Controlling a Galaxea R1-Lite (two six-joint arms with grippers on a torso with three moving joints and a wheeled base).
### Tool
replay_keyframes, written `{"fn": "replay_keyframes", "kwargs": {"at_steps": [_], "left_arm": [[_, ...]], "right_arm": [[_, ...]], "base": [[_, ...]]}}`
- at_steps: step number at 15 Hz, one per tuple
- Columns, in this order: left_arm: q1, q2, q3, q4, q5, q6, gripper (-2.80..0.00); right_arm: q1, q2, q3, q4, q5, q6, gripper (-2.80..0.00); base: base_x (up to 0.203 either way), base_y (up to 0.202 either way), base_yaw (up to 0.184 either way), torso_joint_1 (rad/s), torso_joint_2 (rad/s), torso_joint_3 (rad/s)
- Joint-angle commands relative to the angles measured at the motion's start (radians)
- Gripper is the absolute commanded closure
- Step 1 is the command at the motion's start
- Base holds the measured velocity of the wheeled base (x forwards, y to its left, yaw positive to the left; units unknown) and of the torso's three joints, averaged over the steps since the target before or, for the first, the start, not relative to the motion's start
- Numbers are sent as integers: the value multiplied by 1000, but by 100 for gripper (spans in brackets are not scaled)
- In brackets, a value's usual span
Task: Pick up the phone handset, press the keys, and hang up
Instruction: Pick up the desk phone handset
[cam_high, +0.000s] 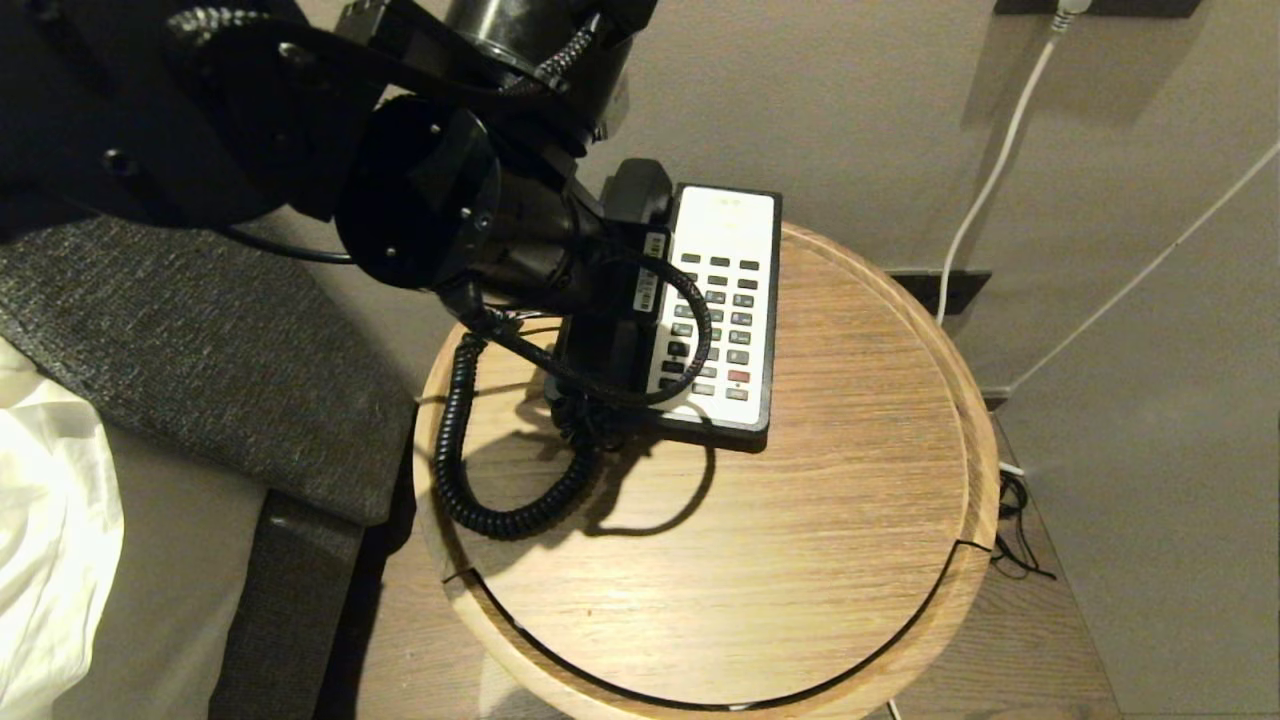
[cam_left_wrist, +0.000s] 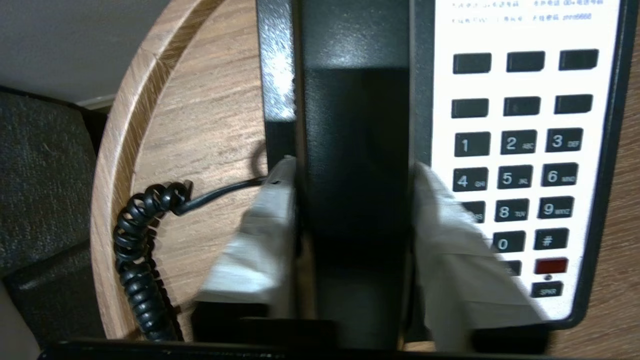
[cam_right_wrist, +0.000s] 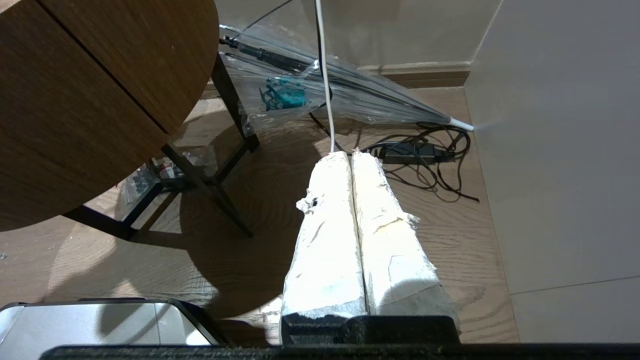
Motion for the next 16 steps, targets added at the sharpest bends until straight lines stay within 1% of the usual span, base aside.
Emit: {"fn": "replay_keyframes", "kwargs": {"at_steps": [1,6,12,16], "left_arm": [[0,-2,0,4,4,-2,0],[-6,-17,0,5,6,-6,0],[-11,-90,2,28,6,-9,0],[-17,-166,9,57,6,-55,0]], "right_arm": [[0,0,0,0,0,0,0],[0,0,0,0,0,0,0],[0,0,0,0,0,0,0],[0,0,0,0,0,0,0]], "base": [[0,0,0,0,0,0],[0,0,0,0,0,0],[0,0,0,0,0,0],[0,0,0,0,0,0]]}}
